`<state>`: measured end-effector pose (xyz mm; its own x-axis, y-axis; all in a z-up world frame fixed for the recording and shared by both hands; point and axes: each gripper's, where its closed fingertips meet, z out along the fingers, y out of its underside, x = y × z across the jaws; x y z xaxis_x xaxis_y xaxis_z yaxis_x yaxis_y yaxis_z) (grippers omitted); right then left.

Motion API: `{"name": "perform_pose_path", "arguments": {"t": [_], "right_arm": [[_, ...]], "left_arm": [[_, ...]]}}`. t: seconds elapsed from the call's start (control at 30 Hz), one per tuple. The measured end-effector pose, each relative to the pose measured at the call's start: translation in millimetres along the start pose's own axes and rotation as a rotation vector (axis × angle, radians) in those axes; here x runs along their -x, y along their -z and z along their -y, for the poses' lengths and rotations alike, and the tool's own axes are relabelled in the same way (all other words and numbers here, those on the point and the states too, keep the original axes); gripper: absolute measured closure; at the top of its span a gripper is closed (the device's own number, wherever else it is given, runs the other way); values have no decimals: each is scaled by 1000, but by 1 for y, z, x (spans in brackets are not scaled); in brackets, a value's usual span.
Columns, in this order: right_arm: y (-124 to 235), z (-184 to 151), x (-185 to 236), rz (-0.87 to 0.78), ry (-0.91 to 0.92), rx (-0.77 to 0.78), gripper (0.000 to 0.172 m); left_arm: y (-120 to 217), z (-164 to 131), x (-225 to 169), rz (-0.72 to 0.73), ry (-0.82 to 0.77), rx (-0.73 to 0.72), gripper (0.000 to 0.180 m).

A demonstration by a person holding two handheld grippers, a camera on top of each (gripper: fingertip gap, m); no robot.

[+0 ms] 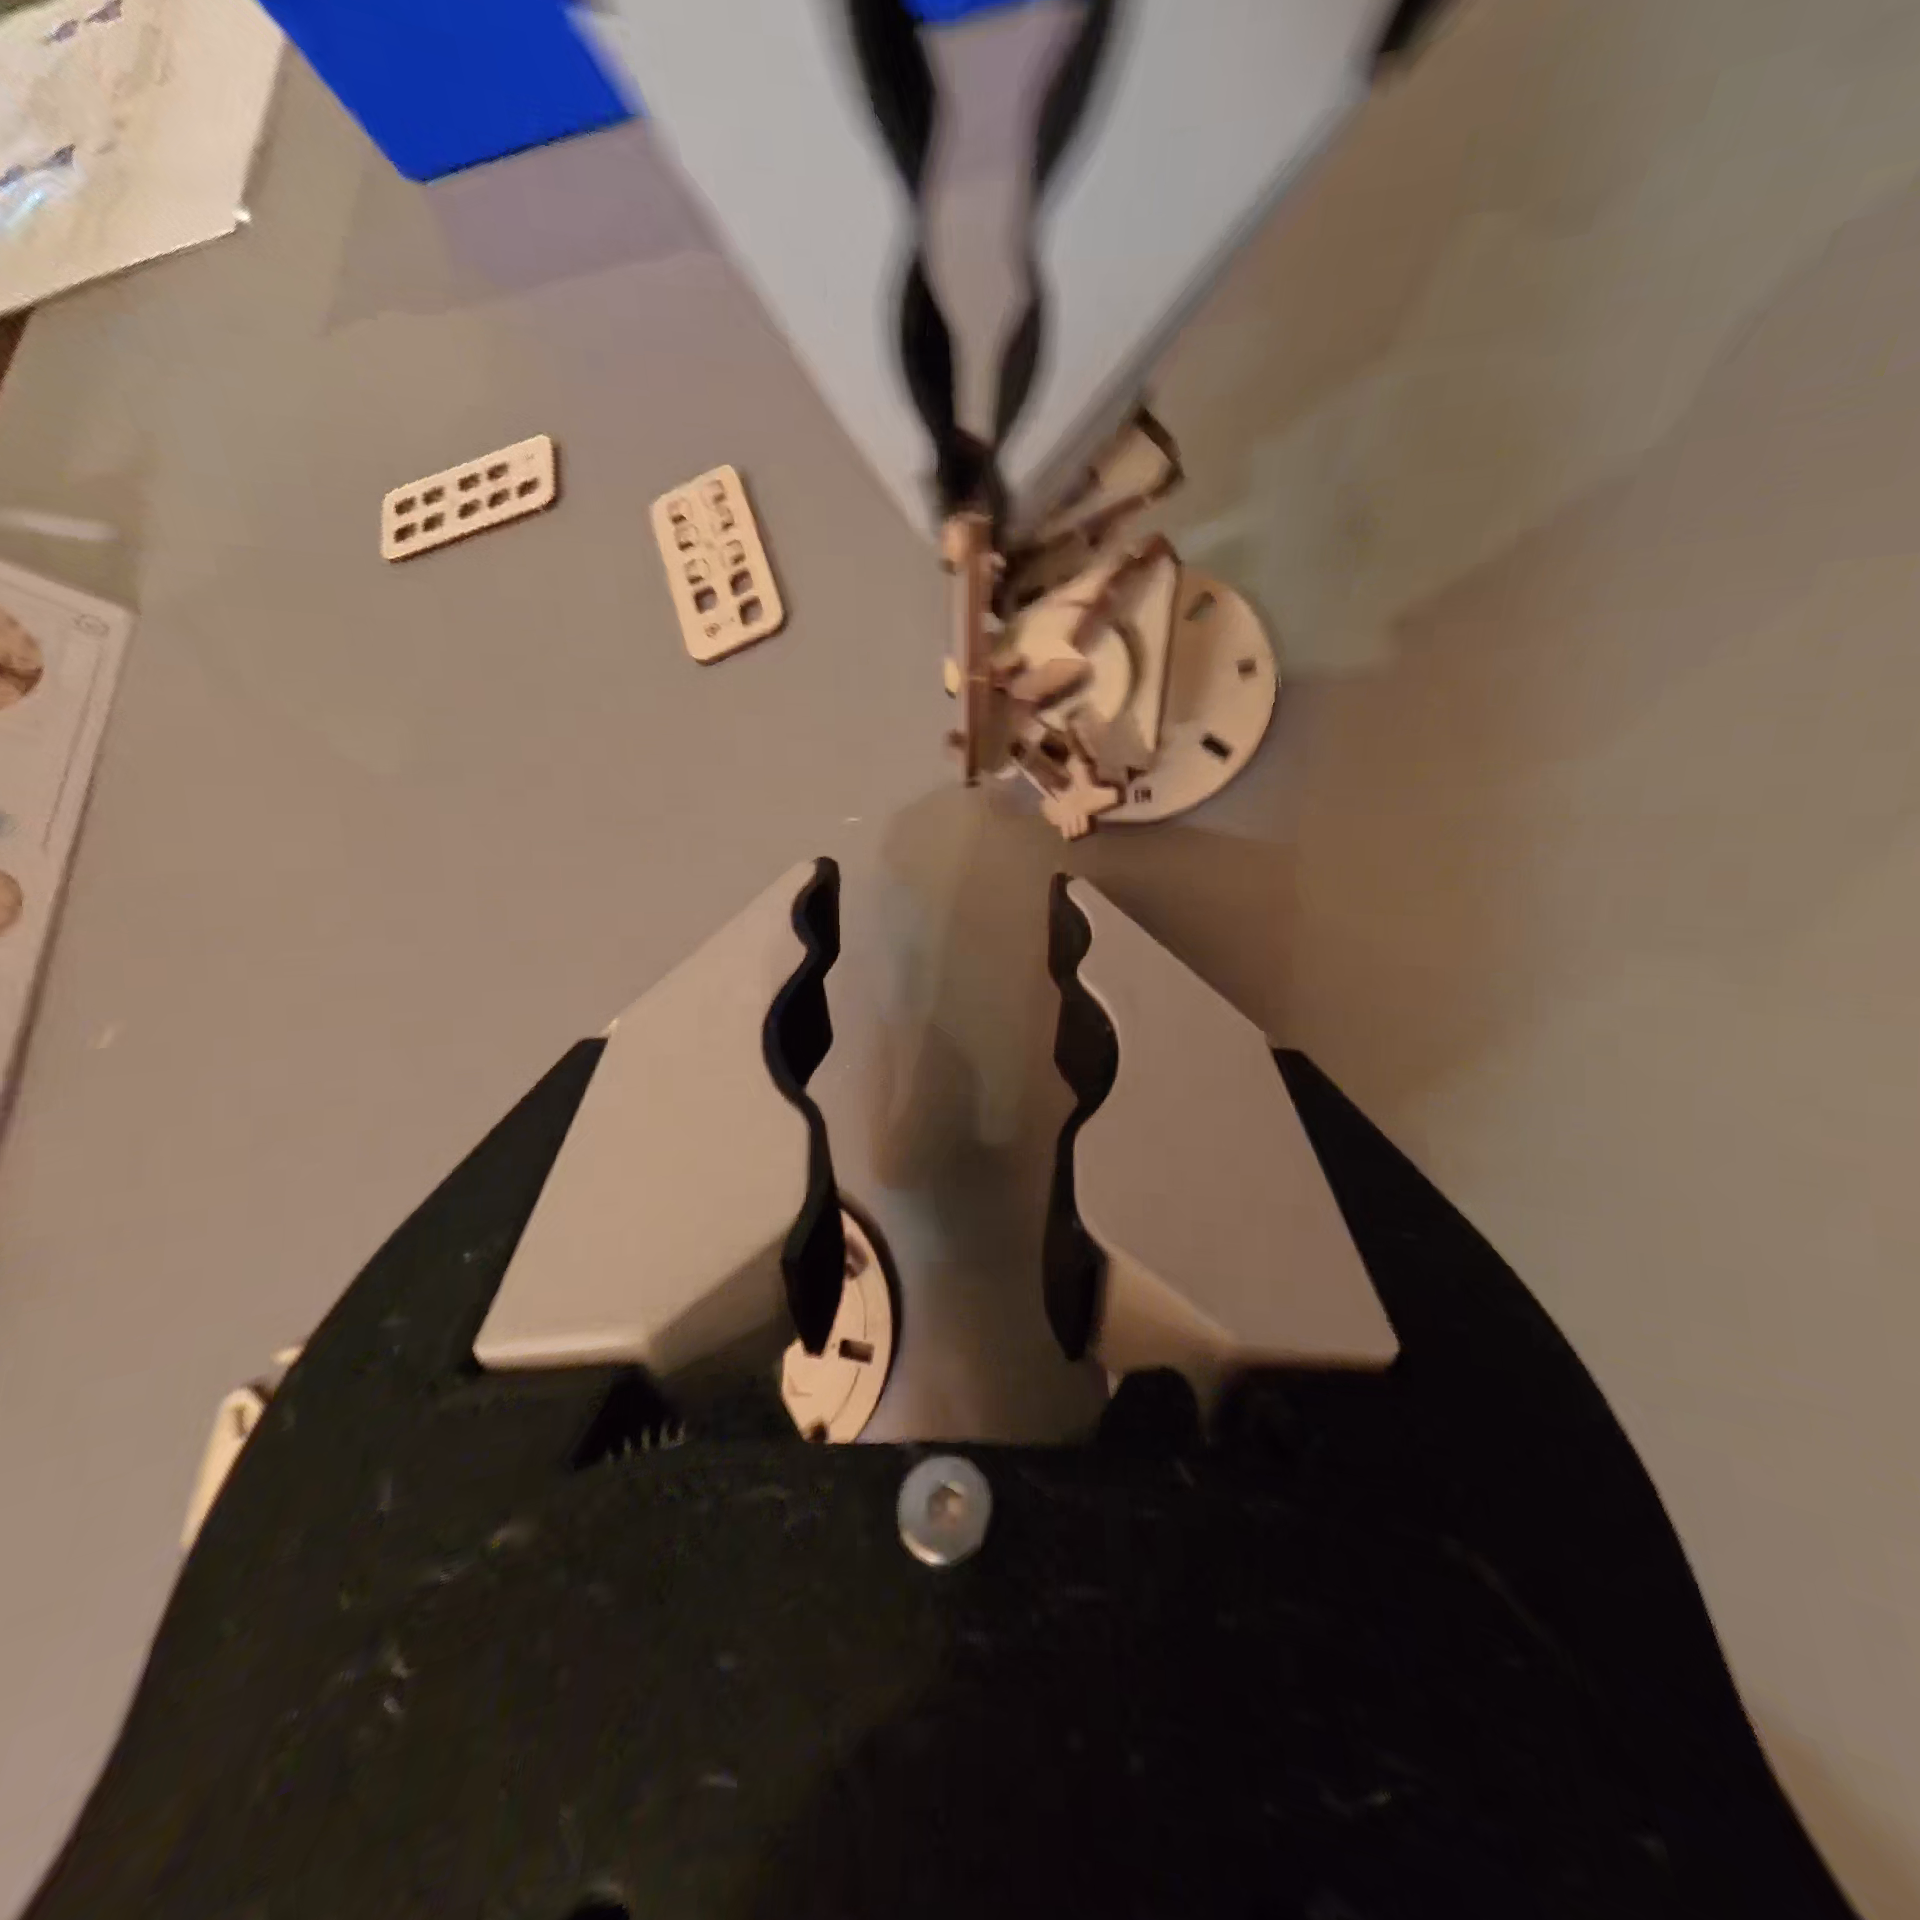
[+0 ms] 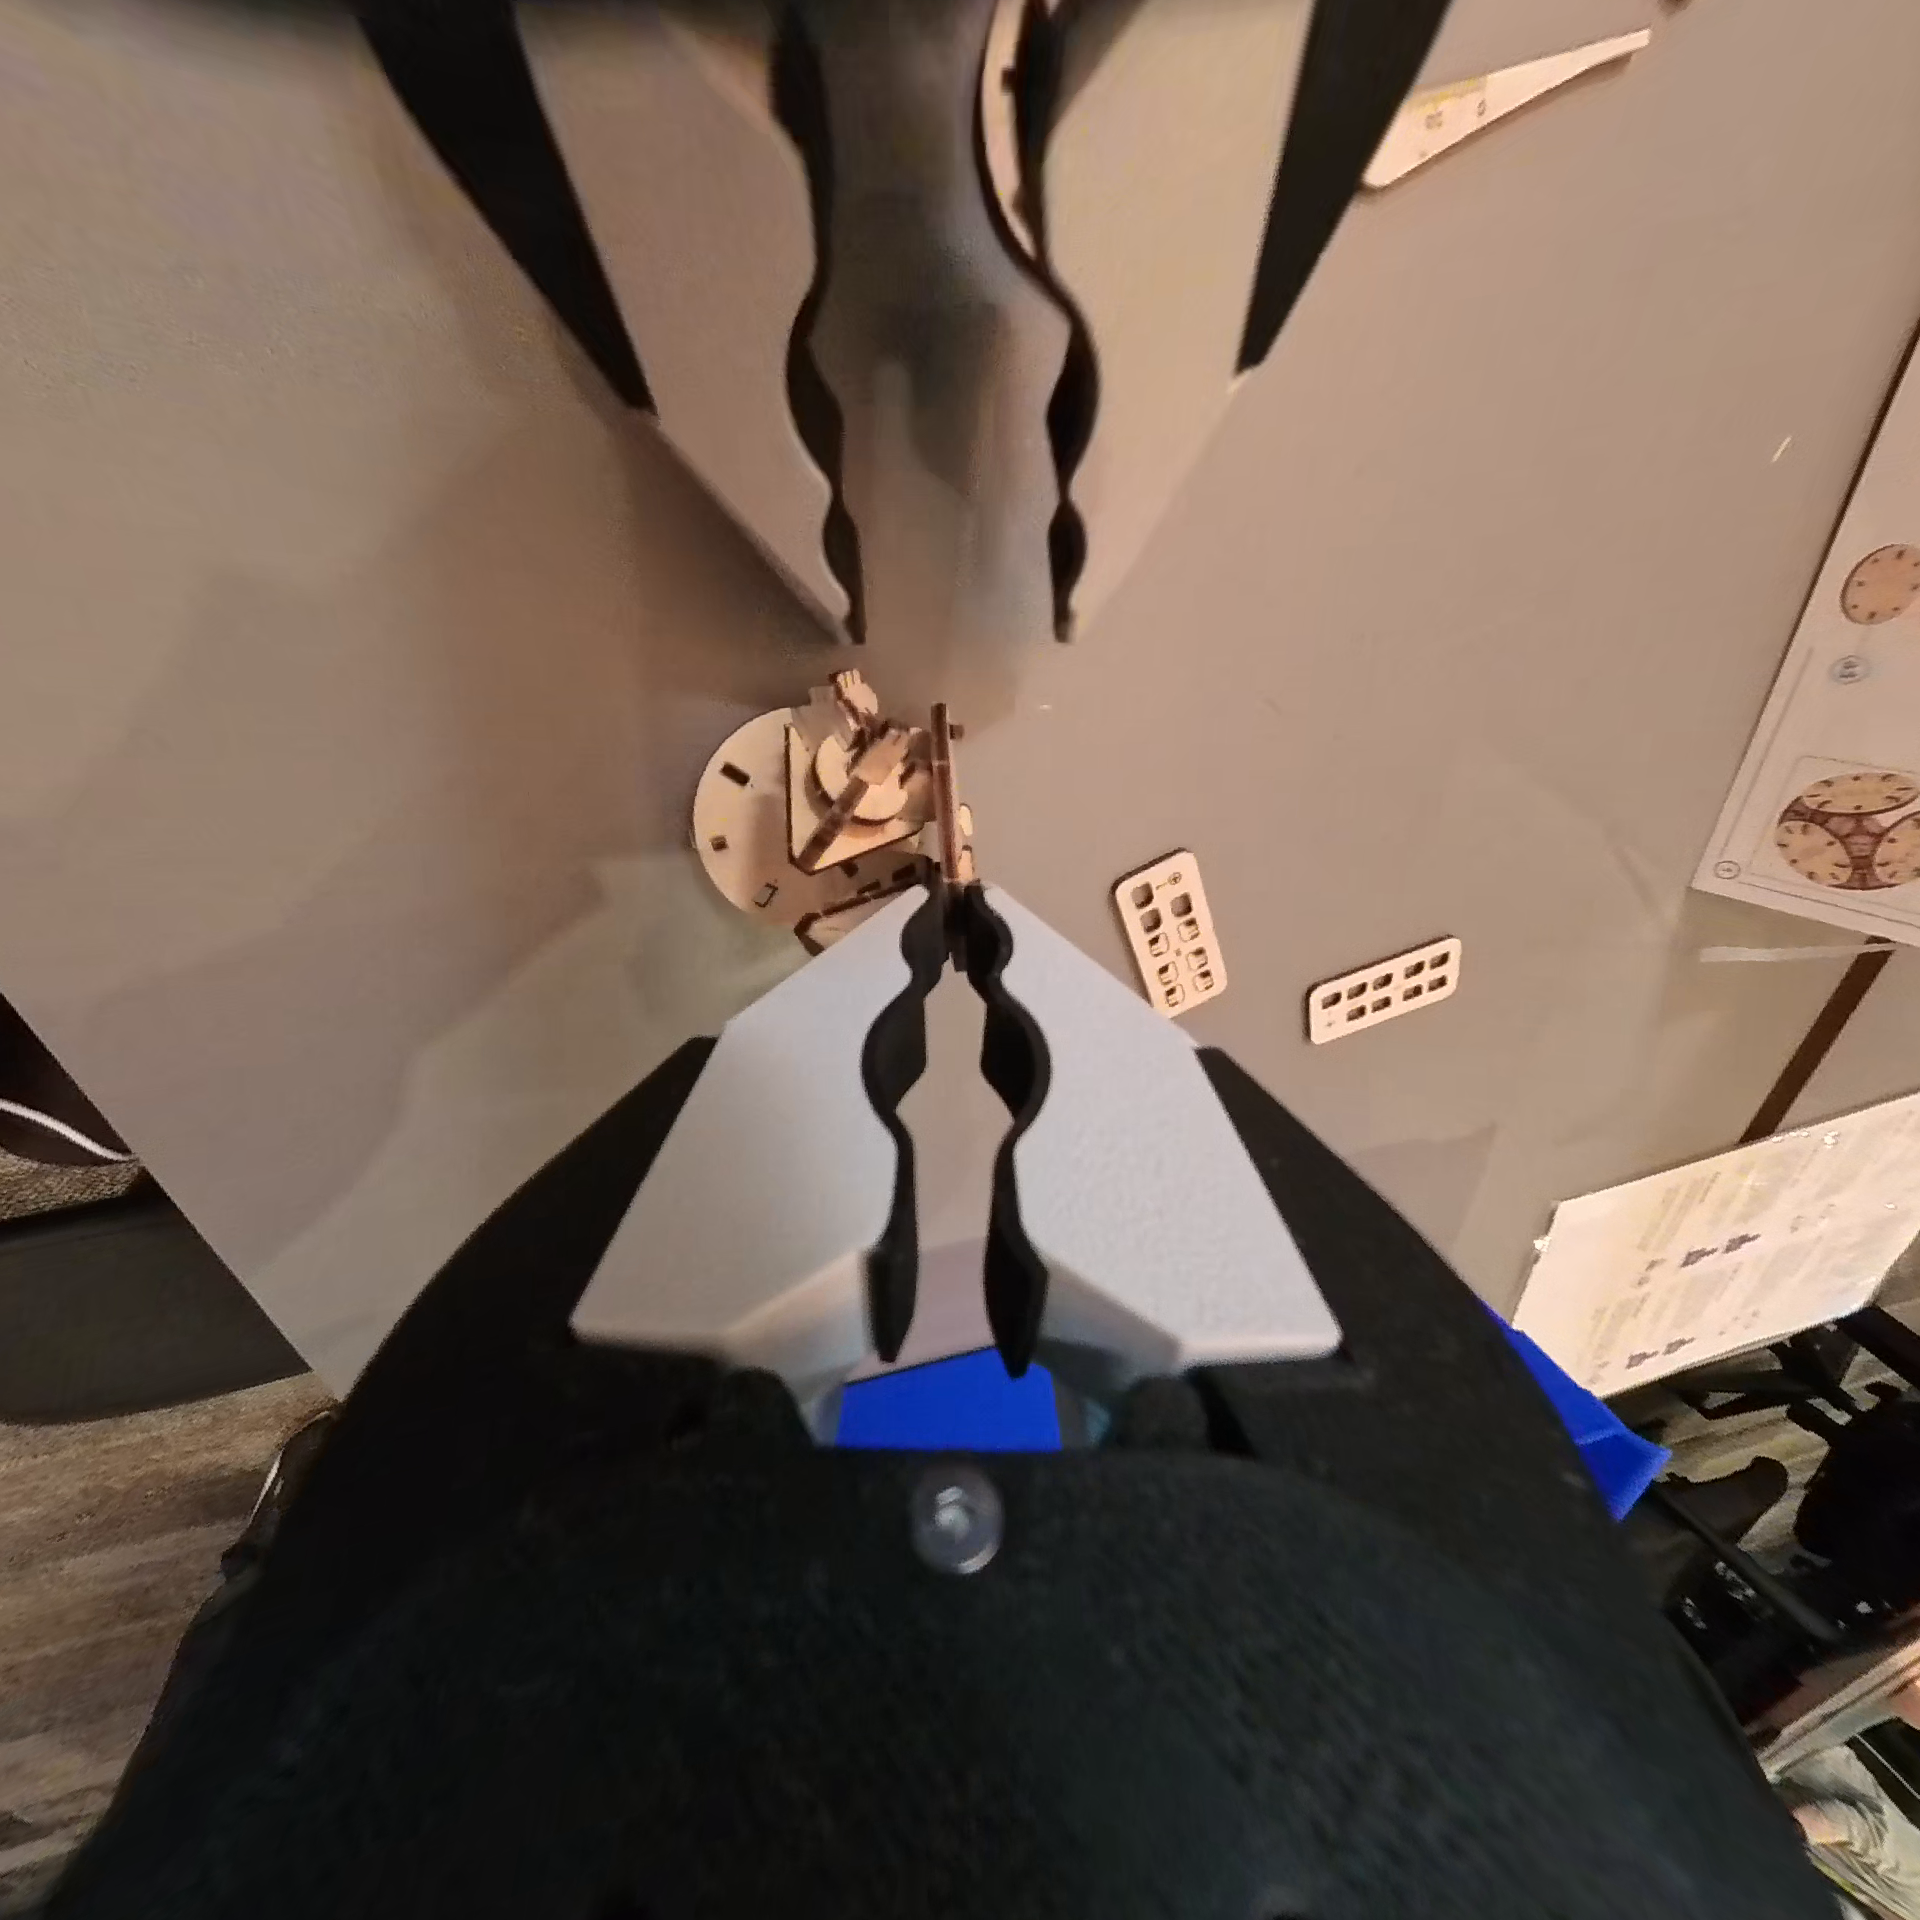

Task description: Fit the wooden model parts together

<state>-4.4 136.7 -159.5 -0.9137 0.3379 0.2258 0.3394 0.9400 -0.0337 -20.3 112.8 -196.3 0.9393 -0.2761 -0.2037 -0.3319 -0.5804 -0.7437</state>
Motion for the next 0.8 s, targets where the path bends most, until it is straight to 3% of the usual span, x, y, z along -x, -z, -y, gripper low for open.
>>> {"name": "perform_pose_path", "arguments": {"t": [0.27, 0.4, 0.53, 0.8], "right_arm": [[0, -2, 0, -1, -15, -29, 171], [0, -2, 0, -5, -17, -40, 171], [0, -2, 1, -16, -9, -51, 171], [0, -4, 2, -32, -17, -98, 171]], "left_arm": [[32, 36, 5, -184, 284, -302, 159], [22, 33, -6, -197, 234, -260, 162], [14, 36, -9, -161, 201, -251, 177], [10, 37, -9, -132, 202, -239, 180]]}}
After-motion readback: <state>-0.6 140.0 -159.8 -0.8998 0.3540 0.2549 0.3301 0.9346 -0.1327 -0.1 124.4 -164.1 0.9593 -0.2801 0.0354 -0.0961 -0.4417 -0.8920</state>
